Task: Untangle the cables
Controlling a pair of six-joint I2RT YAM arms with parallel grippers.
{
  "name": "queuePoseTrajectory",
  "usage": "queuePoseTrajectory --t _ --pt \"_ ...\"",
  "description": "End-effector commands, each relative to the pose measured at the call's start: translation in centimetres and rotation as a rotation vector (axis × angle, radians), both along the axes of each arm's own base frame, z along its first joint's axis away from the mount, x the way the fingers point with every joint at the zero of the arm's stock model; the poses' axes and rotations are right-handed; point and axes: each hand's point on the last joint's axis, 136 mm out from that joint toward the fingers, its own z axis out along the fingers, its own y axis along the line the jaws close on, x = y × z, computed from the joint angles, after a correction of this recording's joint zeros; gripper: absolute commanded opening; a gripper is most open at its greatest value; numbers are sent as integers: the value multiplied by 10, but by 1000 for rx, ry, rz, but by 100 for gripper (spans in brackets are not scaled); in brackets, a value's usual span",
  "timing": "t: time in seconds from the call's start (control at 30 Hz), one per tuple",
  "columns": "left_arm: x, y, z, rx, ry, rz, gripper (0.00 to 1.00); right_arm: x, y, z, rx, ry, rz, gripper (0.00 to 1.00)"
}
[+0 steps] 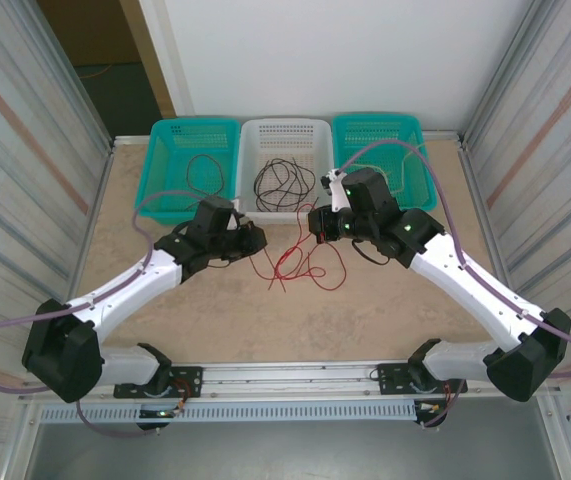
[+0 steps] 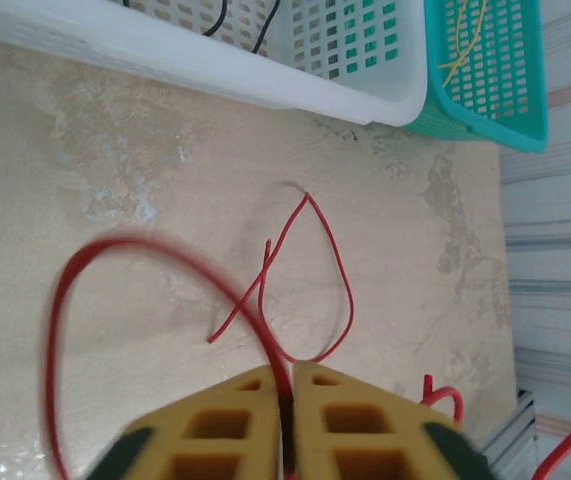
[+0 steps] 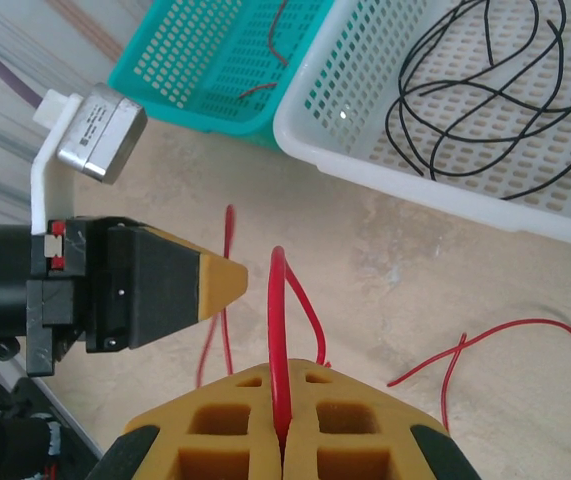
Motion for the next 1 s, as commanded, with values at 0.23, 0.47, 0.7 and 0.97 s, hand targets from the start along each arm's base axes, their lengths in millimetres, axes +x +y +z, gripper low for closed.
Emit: queuePoseTrajectory --t 0.23,0.47,0.7,0.97 --pt "16 75 28 -10 -89 241 0 -13 -13 -109 -36 287 -142 0" --pt "10 115 37 50 -119 319 0 -23 -44 -164 -117 407 -262 0" --pt "-2 179 19 140 -23 540 0 -27 -70 -168 -95 443 -317 0" --pt "-9 194 10 204 9 569 0 -28 -79 -163 -118 429 -314 0"
